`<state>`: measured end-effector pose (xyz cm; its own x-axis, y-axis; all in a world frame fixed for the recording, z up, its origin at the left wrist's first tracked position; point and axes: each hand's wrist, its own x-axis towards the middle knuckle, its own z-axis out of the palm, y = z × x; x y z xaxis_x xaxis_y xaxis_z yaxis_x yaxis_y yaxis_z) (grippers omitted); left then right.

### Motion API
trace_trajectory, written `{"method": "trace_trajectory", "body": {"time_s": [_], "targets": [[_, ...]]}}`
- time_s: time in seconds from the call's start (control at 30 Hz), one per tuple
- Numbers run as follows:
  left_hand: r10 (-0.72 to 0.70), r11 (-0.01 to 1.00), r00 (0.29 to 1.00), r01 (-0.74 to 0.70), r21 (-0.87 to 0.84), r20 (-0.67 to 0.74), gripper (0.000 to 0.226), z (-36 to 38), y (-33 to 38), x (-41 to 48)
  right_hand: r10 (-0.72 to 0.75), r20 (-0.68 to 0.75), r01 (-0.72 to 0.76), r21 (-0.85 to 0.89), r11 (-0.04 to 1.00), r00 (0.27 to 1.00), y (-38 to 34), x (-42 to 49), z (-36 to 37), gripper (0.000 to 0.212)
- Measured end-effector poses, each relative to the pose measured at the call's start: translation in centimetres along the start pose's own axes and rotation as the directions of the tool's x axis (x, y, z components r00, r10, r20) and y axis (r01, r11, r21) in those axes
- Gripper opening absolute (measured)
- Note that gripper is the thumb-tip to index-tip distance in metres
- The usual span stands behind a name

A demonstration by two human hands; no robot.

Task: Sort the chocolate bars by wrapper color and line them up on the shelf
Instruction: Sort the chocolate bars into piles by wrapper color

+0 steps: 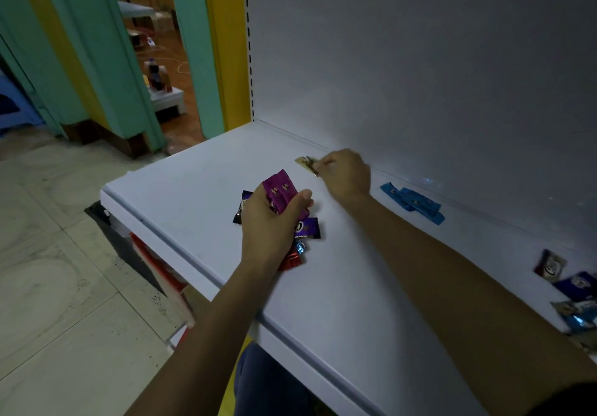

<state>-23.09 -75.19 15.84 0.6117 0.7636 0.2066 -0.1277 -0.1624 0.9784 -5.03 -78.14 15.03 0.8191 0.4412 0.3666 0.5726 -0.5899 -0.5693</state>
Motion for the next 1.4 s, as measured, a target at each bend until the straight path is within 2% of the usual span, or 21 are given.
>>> {"method": "trace_trajectory", "body": {"time_s": [0.07,0.13,0.2,0.27,0.3,0.4,0.47,0.57,0.63,0.7,0.77,0.9,1.0,1.1,1.17,1.27,1.4], "targets": [[-0.005,1.0,1.0,0.005,0.004,-0.002,0.012,0.0,0.0,0.0,-0.024,0.095,0.029,-0.042,0.999,0.995,0.6,-0.3,0.6,0.025],[-0.003,1.0,1.0,0.003,0.003,-0.006,0.014,0.0,0.1,0.0,-0.011,0.115,0.011,-0.001,1.0,0.993,0.8,-0.3,0.4,0.028],[0.002,1.0,1.0,-0.002,0.025,-0.007,0.017,0.0,0.2,-0.1,0.016,0.169,-0.031,0.083,0.996,0.985,0.7,-0.2,-0.3,0.028],[-0.004,1.0,1.0,0.004,0.029,-0.009,0.019,0.1,0.5,-0.3,0.028,0.235,-0.078,0.206,0.976,0.971,0.2,-0.8,-1.3,0.019],[-0.009,1.0,1.0,0.009,0.026,-0.009,0.02,0.0,0.6,-0.3,0.026,0.243,-0.09,0.255,0.963,0.97,-0.3,-1.4,-1.9,0.023],[-0.004,0.999,1.0,0.004,0.035,0.009,0.021,0.0,0.7,-0.5,0.071,0.242,-0.18,0.468,0.865,0.968,-2.2,-3.7,-3.5,0.03],[0.013,1.0,0.999,-0.013,0.026,0.036,0.026,-0.1,0.9,-0.8,0.055,0.375,-0.291,0.61,0.737,0.925,-3.6,-5.5,-4.7,0.034],[0.024,1.0,0.996,-0.024,0.008,0.083,0.044,-0.4,1.1,-1.3,-0.084,0.55,-0.359,0.645,0.675,0.831,-4.4,-8.0,-6.1,0.03],[0.027,0.999,0.991,-0.033,0.042,0.133,0.058,-0.5,1.1,-1.6,-0.109,0.56,-0.358,0.655,0.666,0.821,-4.3,-9.3,-6.6,0.023],[0.034,0.992,0.981,-0.056,0.112,0.19,0.067,-0.5,1.2,-1.9,-0.074,0.55,-0.393,0.679,0.62,0.832,-3.9,-10.1,-7.0,0.02],[0.036,0.985,0.968,-0.076,0.156,0.246,0.063,-0.4,1.2,-2.0,-0.031,0.529,-0.422,0.708,0.567,0.848,-3.5,-10.4,-7.5,0.019],[0.032,0.966,0.954,-0.107,0.237,0.299,0.023,-0.2,0.8,-1.6,0.063,0.499,-0.469,0.756,0.456,0.864,-2.2,-10.3,-8.5,0.013],[0.082,0.948,0.946,-0.171,0.27,0.312,0.01,-0.2,0.4,-1.2,0.08,0.507,-0.488,0.756,0.436,0.858,-1.8,-10.6,-8.6,0.015],[0.091,0.952,0.95,-0.17,0.254,0.299,0.007,-0.3,0.3,-1.2,0.193,0.435,-0.471,0.738,0.483,0.879,-1.5,-10.9,-8.8,0.017],[0.092,0.954,0.954,-0.167,0.249,0.286,0.006,-0.2,0.3,-1.2,0.224,0.384,-0.436,0.666,0.605,0.896,-0.9,-11.2,-9.2,0.018],[0.115,0.941,0.957,-0.191,0.279,0.265,0.015,-0.1,0.3,-1.6,0.182,0.29,-0.305,0.466,0.831,0.94,0.7,-12.1,-10.1,0.018],[0.144,0.935,0.939,-0.232,0.268,0.312,0.015,1.2,0.9,-3.3,0.002,0.171,-0.034,0.184,0.982,0.985,2.9,-13.5,-12.2,0.02]]}}
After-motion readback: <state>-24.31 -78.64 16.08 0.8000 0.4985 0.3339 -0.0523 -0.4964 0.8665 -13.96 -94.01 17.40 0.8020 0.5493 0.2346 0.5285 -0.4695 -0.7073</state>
